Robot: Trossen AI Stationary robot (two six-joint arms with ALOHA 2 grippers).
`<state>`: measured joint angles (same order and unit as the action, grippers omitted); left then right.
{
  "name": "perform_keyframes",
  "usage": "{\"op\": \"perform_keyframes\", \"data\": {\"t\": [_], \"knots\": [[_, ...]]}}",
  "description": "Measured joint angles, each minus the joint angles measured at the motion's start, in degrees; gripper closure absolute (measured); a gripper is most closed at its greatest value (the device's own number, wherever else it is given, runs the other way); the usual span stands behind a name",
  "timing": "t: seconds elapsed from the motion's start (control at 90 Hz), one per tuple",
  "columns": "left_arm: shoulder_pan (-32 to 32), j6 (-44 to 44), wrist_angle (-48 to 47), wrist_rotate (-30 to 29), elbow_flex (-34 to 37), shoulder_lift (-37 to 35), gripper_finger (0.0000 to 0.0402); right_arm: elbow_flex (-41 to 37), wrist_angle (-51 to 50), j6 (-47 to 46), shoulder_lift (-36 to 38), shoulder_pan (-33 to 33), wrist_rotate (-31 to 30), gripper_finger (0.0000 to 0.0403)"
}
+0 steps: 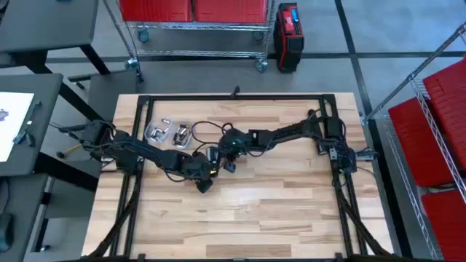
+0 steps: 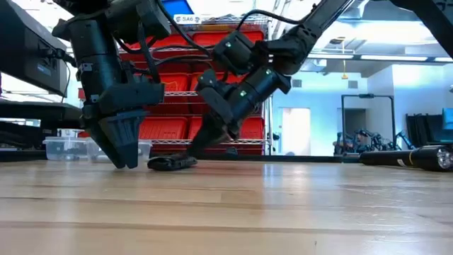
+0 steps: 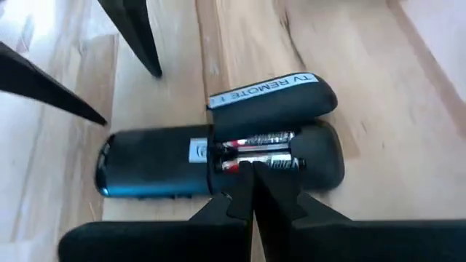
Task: Insert battery
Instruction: Close the remote's battery compartment
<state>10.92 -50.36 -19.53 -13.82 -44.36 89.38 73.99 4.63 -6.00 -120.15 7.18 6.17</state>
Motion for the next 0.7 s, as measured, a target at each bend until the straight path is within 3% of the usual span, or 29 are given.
{"op": "perform_keyframes", "data": {"t": [0.256, 0.433, 0.7], "knots": [[0.0, -0.4, 0.0, 0.2, 0.0, 0.0, 0.0181, 0.0, -3.4, 0.3, 0.1, 0.2, 0.0, 0.0403], [-1.5, -1.8, -2.2, 4.2, -0.8, -4.1, 0.0181, 0.0, -9.5, -0.1, 4.3, 2.2, 2.7, 0.0403], [-8.5, 0.8, -13.8, -2.9, -1.8, -12.3, 0.0181, -0.3, -14.0, -0.3, 11.9, 8.5, 4.4, 0.0403]]}}
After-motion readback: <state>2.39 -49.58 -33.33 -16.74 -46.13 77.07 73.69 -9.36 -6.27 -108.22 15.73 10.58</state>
